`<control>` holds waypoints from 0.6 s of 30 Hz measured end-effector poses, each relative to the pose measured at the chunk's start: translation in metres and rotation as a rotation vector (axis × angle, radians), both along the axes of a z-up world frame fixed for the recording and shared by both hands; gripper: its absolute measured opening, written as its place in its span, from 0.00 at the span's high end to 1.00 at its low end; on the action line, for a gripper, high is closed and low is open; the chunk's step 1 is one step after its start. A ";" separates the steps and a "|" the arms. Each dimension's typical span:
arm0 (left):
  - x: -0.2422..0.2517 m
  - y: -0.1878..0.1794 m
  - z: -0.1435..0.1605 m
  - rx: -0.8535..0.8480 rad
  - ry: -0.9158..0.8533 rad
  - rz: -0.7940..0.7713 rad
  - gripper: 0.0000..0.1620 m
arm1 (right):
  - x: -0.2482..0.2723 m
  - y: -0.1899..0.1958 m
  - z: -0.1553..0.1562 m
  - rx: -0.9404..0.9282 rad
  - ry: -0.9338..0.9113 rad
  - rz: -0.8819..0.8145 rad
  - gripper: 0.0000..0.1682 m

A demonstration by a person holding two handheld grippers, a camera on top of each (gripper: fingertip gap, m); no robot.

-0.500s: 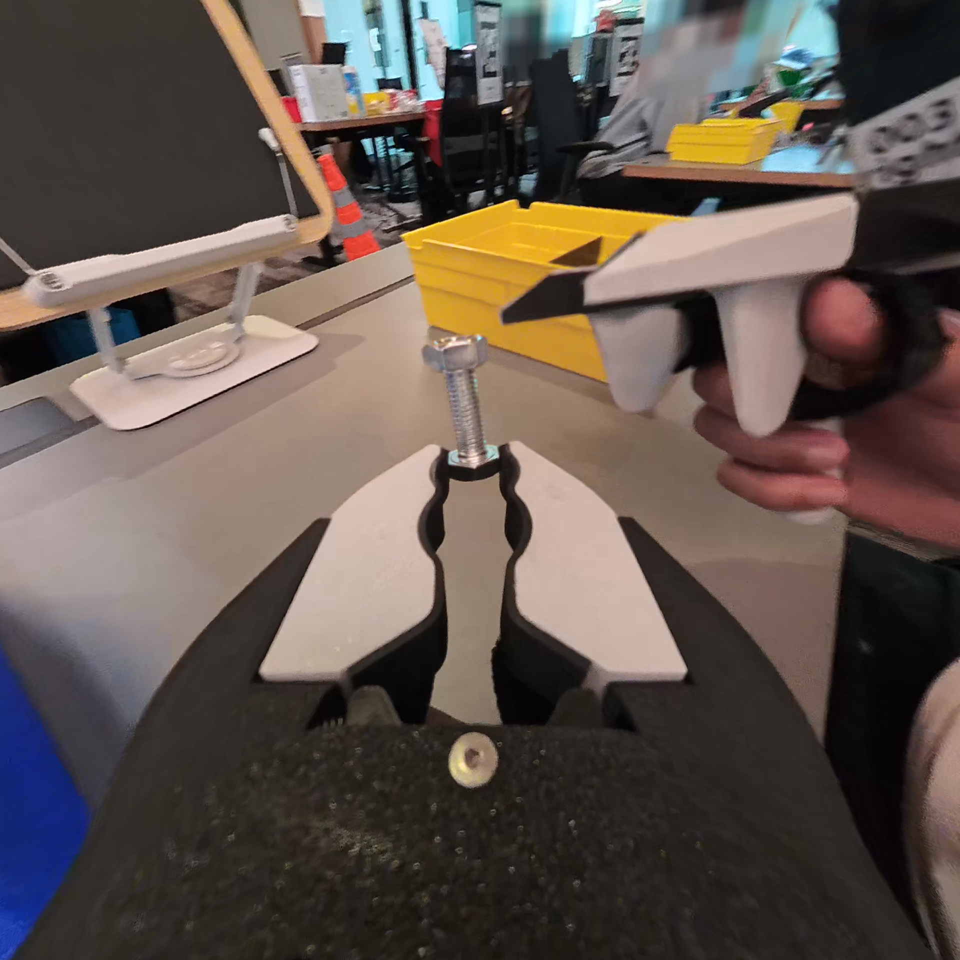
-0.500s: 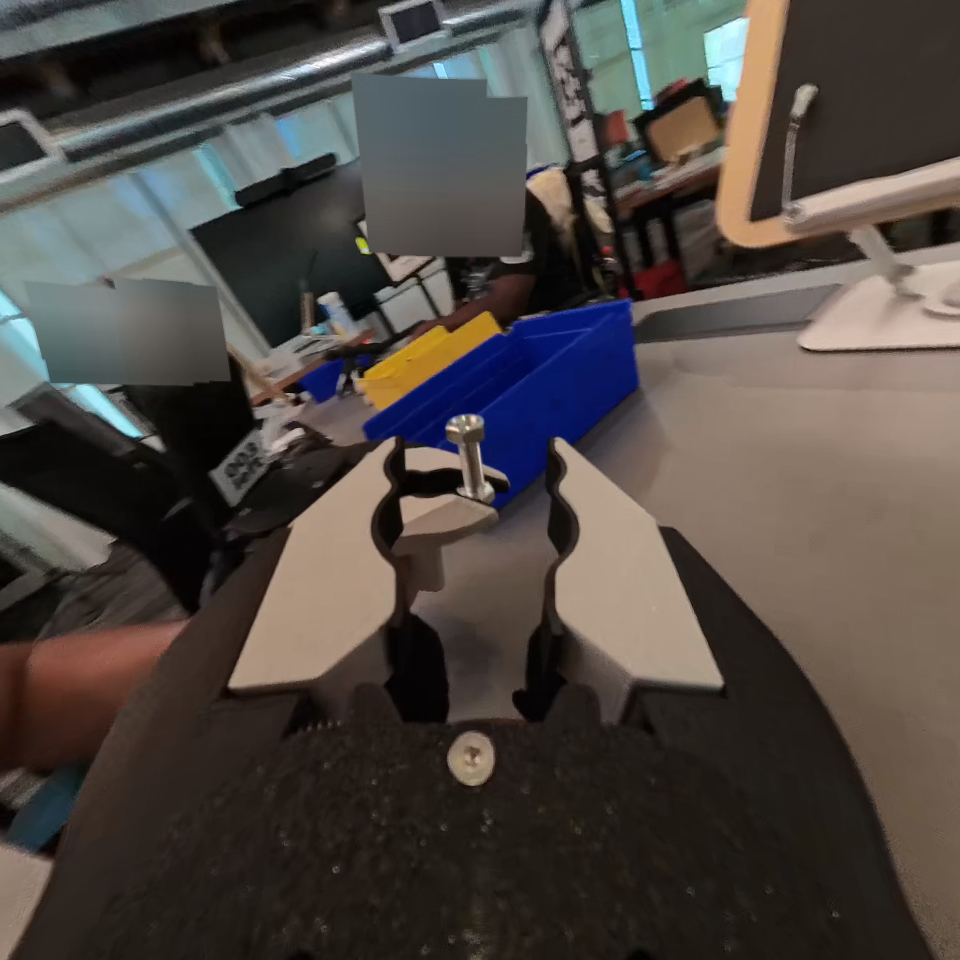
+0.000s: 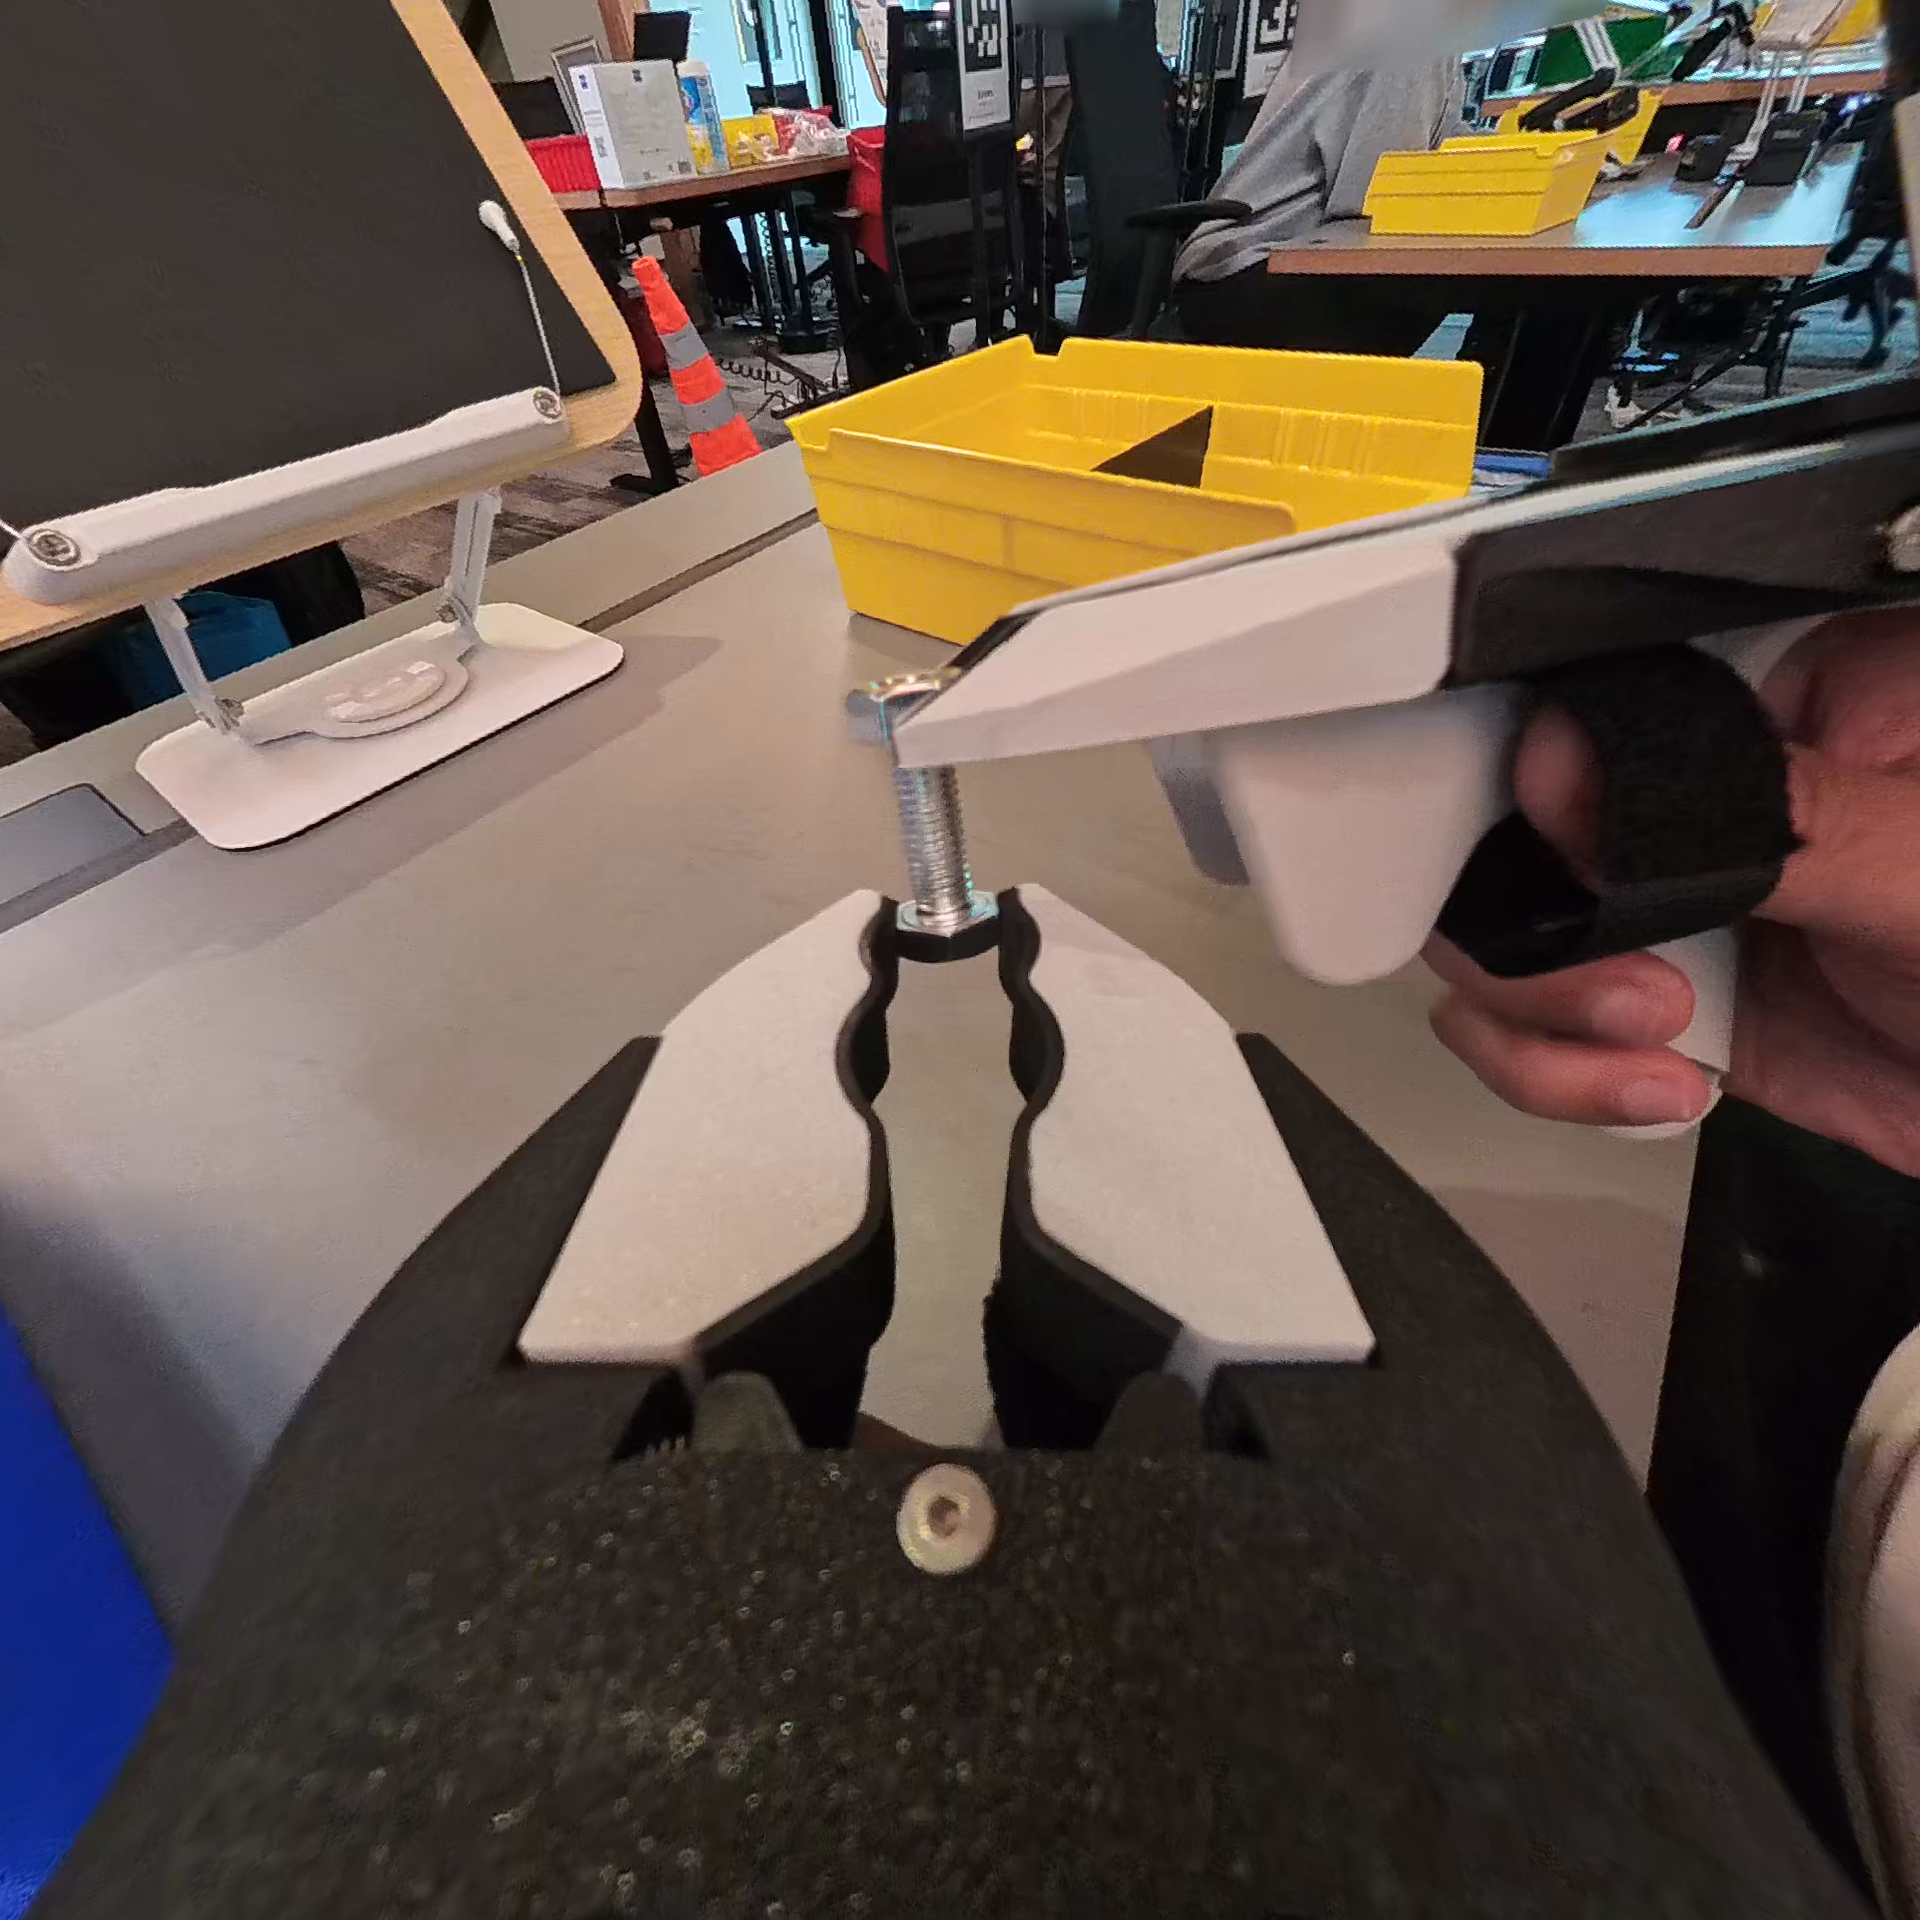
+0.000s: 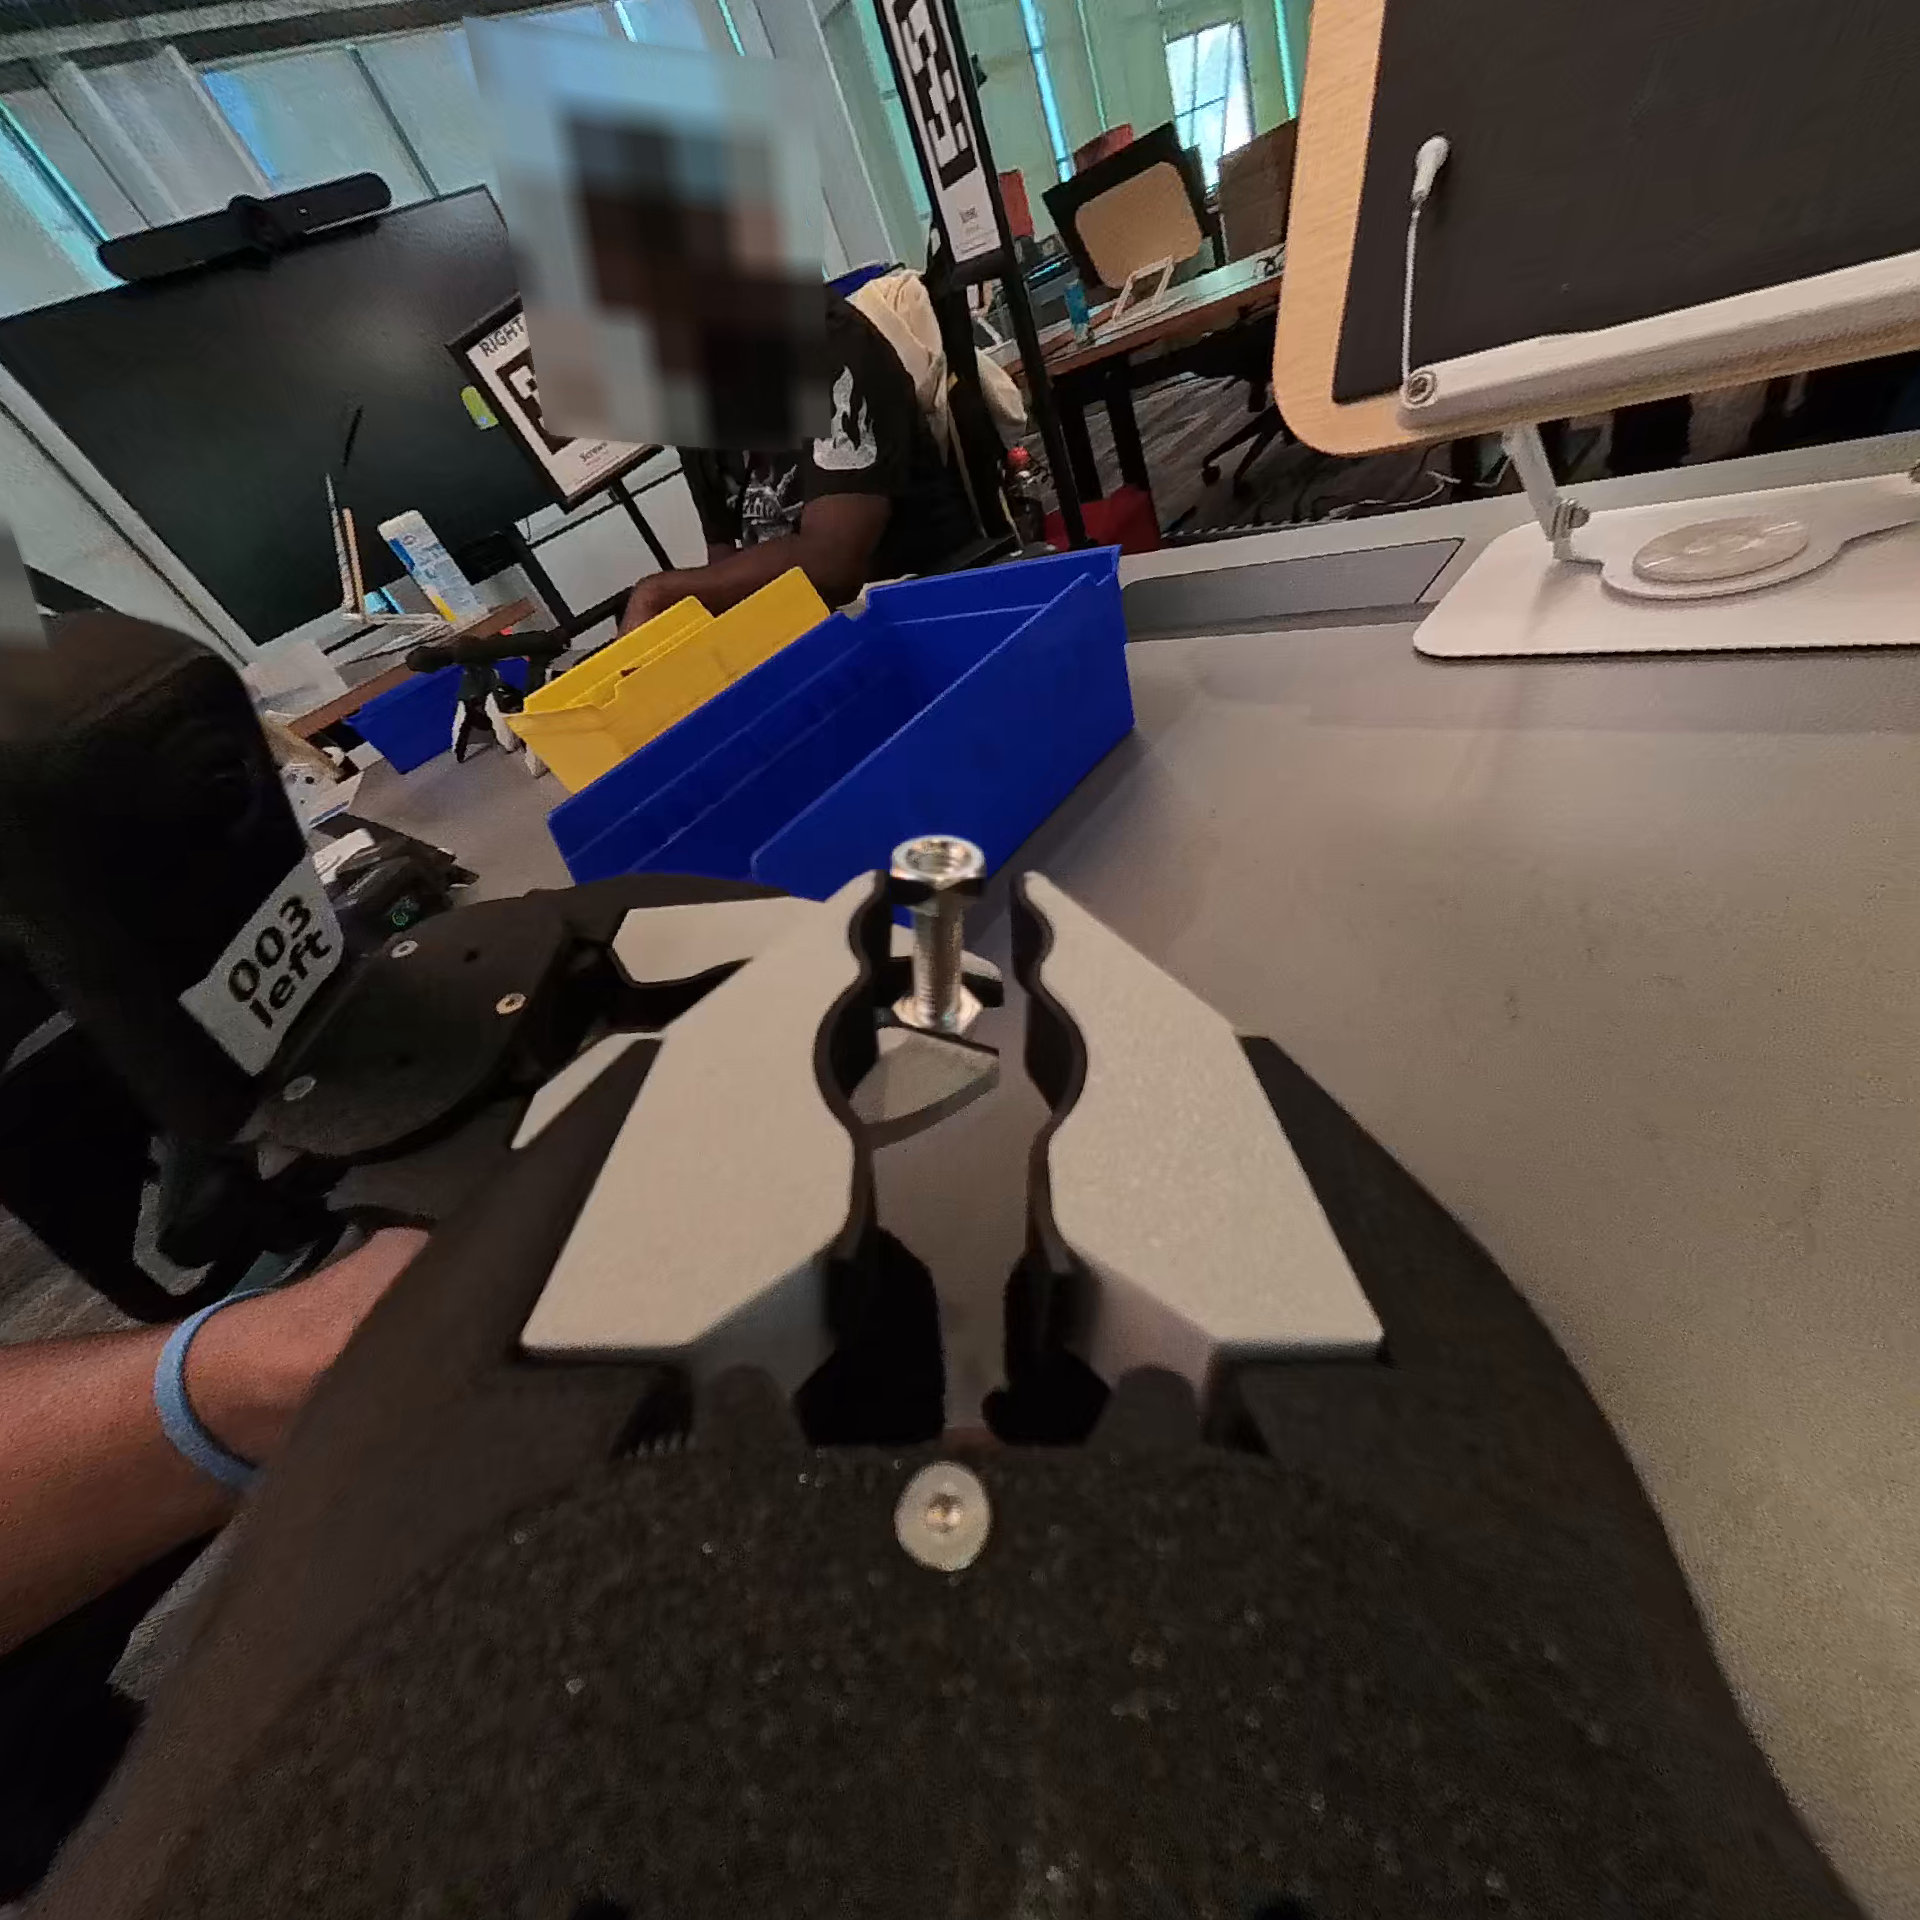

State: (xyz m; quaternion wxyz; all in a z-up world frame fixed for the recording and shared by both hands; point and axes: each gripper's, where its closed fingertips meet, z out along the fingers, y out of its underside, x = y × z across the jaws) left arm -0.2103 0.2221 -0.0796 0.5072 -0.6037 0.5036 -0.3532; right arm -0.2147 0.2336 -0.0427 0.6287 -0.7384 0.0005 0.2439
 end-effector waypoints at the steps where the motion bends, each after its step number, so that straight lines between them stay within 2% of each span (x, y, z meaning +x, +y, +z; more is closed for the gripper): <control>1: 0.000 -0.001 0.000 0.003 0.002 -0.003 0.89 | -0.001 -0.001 0.000 0.003 -0.006 0.016 0.90; 5: 0.000 -0.005 0.003 -0.009 -0.023 -0.047 0.89 | -0.003 -0.004 0.004 0.042 -0.063 0.068 0.90; 11: -0.007 -0.026 0.018 -0.206 -0.142 -0.293 0.89 | -0.014 -0.017 0.018 0.175 -0.096 0.352 0.90; 18: -0.010 -0.065 0.031 -0.423 -0.213 -0.587 0.89 | -0.016 -0.049 0.028 0.207 0.080 0.725 0.90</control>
